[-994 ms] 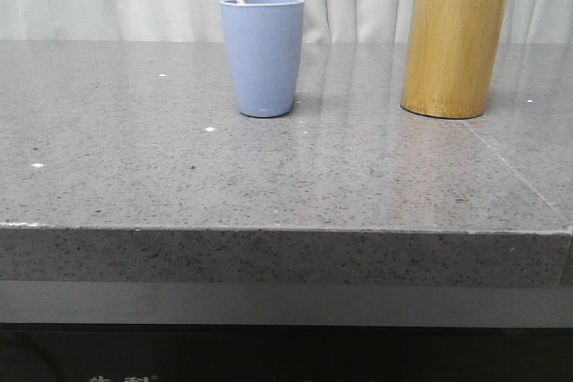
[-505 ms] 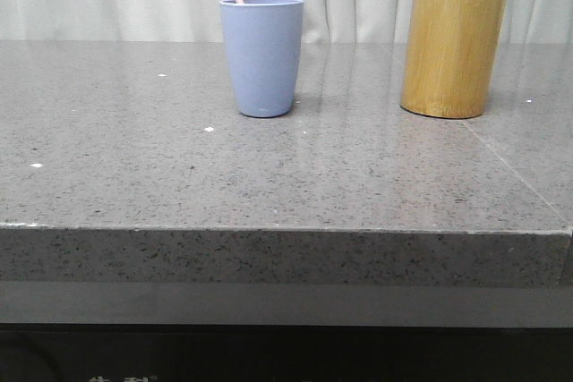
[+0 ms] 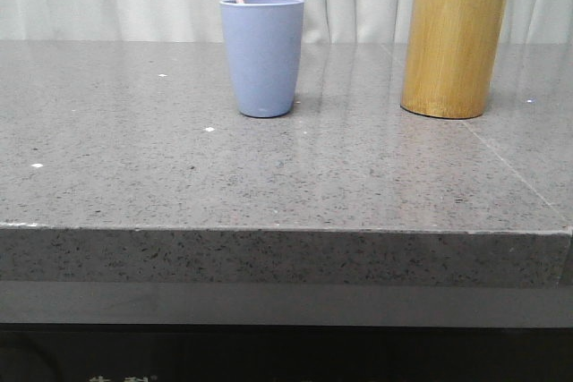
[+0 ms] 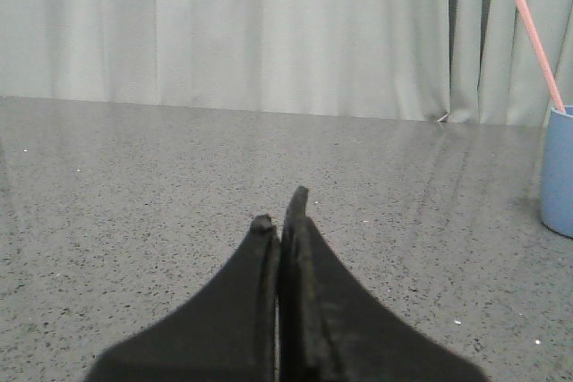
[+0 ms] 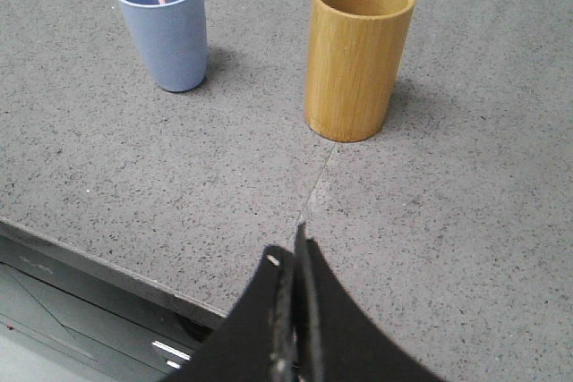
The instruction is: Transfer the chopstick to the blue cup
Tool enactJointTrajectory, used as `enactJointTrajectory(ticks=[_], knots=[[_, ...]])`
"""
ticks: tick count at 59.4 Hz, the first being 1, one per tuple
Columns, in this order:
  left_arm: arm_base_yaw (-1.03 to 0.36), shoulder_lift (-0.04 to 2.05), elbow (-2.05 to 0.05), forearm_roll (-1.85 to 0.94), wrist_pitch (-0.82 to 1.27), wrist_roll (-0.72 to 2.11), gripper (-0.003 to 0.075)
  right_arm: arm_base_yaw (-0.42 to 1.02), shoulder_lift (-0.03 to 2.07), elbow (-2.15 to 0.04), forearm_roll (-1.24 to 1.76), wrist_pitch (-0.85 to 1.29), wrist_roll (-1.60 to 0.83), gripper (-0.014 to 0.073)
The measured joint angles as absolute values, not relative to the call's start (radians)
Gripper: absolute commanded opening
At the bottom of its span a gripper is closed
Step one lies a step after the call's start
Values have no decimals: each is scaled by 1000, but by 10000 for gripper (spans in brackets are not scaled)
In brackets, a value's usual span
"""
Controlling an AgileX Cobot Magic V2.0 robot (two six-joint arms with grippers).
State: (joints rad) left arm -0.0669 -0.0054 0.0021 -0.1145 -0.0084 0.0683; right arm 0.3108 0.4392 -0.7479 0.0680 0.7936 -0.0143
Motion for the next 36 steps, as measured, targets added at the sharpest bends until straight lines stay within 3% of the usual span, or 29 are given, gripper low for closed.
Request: enactJointTrajectory(ticks=[36], knots=[[-67,-5,2,-116,0,68,-19,287,414,-701,68,748,-14,-69]])
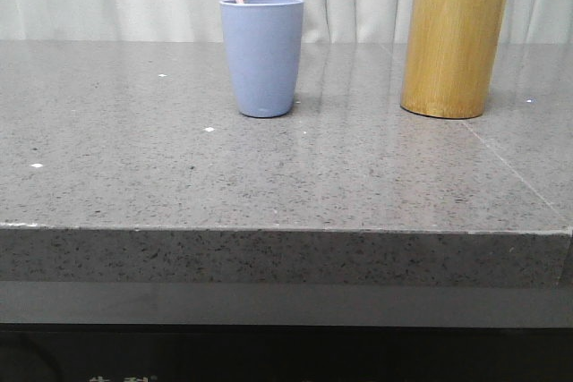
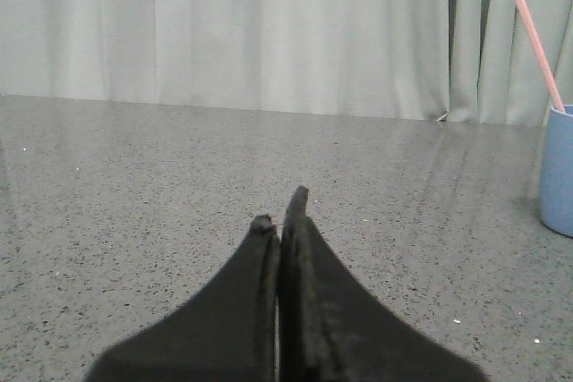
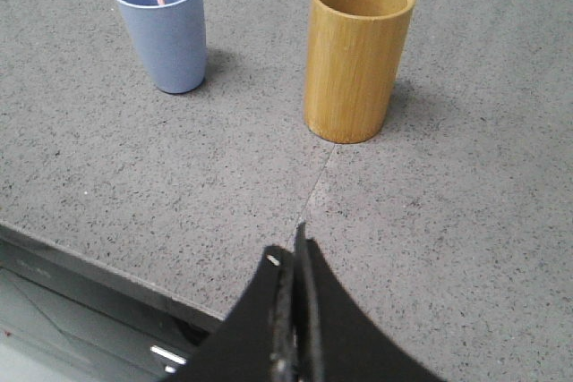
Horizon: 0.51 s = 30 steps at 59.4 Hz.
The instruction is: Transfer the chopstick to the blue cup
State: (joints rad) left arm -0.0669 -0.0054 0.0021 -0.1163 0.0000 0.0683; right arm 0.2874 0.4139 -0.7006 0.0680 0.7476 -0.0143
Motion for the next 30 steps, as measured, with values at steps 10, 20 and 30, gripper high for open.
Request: enactJointTrajectory(ticks=[10,20,30], knots=[[-67,-5,2,-116,0,68,-19,154,274,-454,73,504,-14,-69],[-67,-5,2,-116,0,68,-19,65,123,-208,74,273,-14,-69],[-67,-5,2,-116,0,68,-19,33,22,-30,74,121,-14,-69]])
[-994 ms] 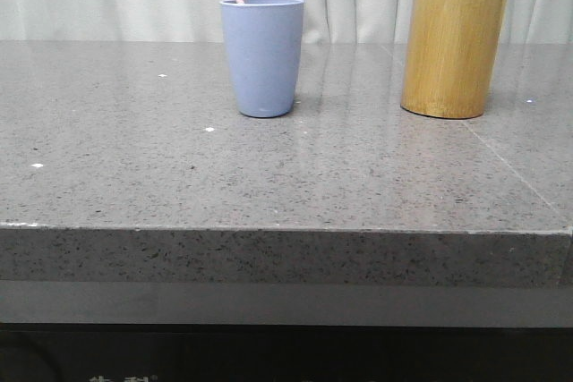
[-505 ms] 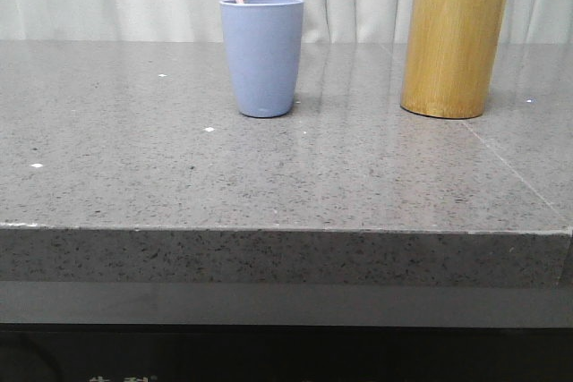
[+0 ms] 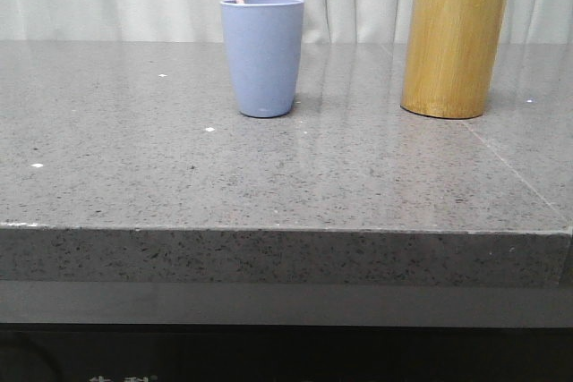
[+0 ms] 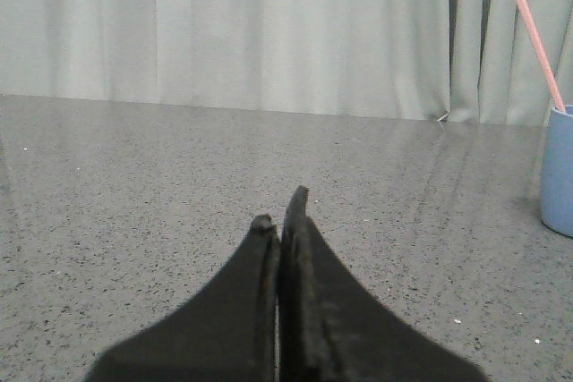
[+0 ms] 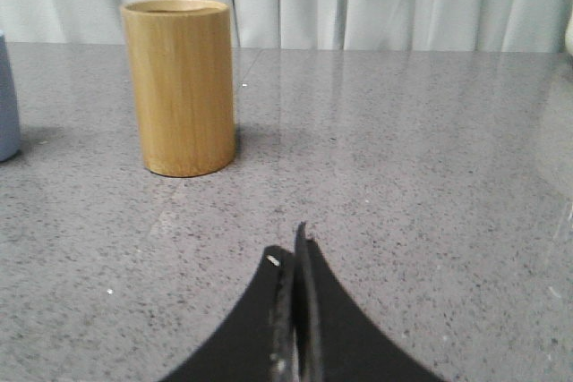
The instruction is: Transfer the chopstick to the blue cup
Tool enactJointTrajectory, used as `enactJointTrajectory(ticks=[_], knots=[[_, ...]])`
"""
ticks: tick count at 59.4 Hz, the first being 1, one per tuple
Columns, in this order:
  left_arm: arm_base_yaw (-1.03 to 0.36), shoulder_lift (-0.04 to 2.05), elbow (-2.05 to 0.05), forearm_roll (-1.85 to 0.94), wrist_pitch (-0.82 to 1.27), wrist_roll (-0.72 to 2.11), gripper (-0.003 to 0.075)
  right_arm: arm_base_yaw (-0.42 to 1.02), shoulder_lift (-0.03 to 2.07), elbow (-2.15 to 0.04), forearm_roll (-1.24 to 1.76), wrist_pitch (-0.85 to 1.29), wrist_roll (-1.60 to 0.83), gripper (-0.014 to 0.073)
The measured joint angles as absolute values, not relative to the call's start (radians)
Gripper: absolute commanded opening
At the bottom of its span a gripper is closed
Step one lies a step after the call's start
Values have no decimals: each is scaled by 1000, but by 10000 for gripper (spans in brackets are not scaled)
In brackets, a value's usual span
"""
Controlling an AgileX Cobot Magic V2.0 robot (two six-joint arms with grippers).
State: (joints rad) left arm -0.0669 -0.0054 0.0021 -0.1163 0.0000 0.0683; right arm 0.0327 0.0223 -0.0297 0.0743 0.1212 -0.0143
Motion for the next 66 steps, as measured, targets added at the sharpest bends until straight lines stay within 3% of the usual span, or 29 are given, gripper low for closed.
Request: enactJointTrajectory(ticks=[66], knots=[[-67,-5,2,-116,0,68,-19,18,-10,27,79,67,-14,-69]])
